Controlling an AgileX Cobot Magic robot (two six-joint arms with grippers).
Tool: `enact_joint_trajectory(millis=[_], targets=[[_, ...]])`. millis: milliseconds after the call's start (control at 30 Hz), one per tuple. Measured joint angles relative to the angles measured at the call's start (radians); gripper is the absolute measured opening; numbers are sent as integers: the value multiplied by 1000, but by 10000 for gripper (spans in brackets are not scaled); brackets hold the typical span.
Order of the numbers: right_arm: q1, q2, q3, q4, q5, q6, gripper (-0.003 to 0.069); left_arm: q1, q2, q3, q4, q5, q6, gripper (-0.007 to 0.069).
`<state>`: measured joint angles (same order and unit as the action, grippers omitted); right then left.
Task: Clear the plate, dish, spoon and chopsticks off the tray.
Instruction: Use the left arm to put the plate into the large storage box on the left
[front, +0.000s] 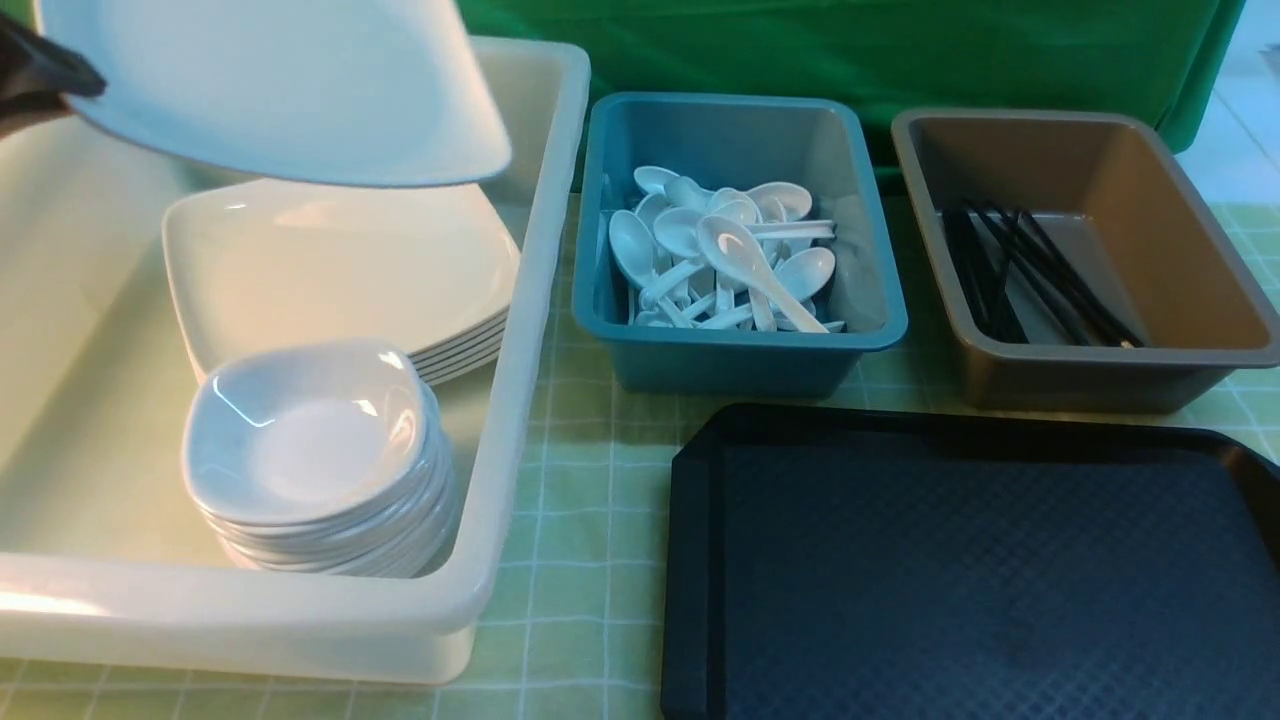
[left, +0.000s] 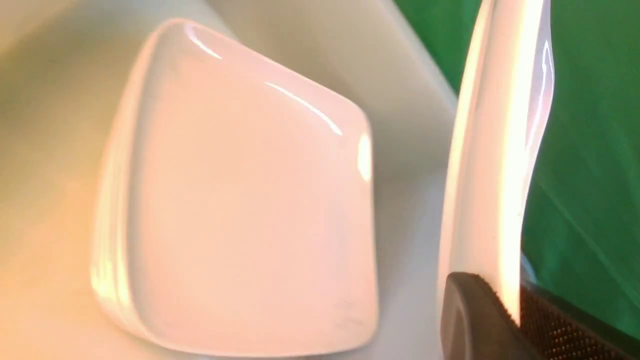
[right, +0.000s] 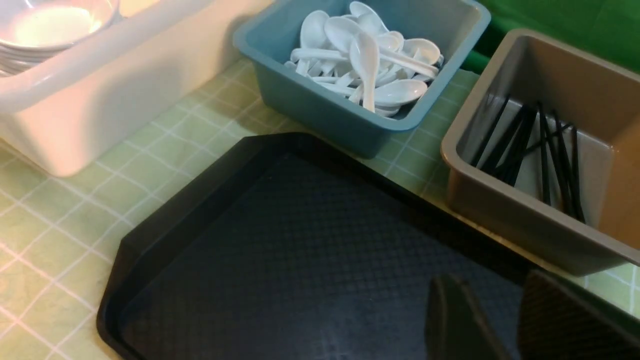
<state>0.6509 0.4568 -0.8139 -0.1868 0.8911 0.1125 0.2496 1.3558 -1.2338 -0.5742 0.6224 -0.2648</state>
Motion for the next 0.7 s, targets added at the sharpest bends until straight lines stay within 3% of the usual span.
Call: enact_joint_trajectory(millis=[700], targets=[[0, 0, 0, 0, -4, -1, 199, 4, 335, 1, -50, -70, 61, 7]])
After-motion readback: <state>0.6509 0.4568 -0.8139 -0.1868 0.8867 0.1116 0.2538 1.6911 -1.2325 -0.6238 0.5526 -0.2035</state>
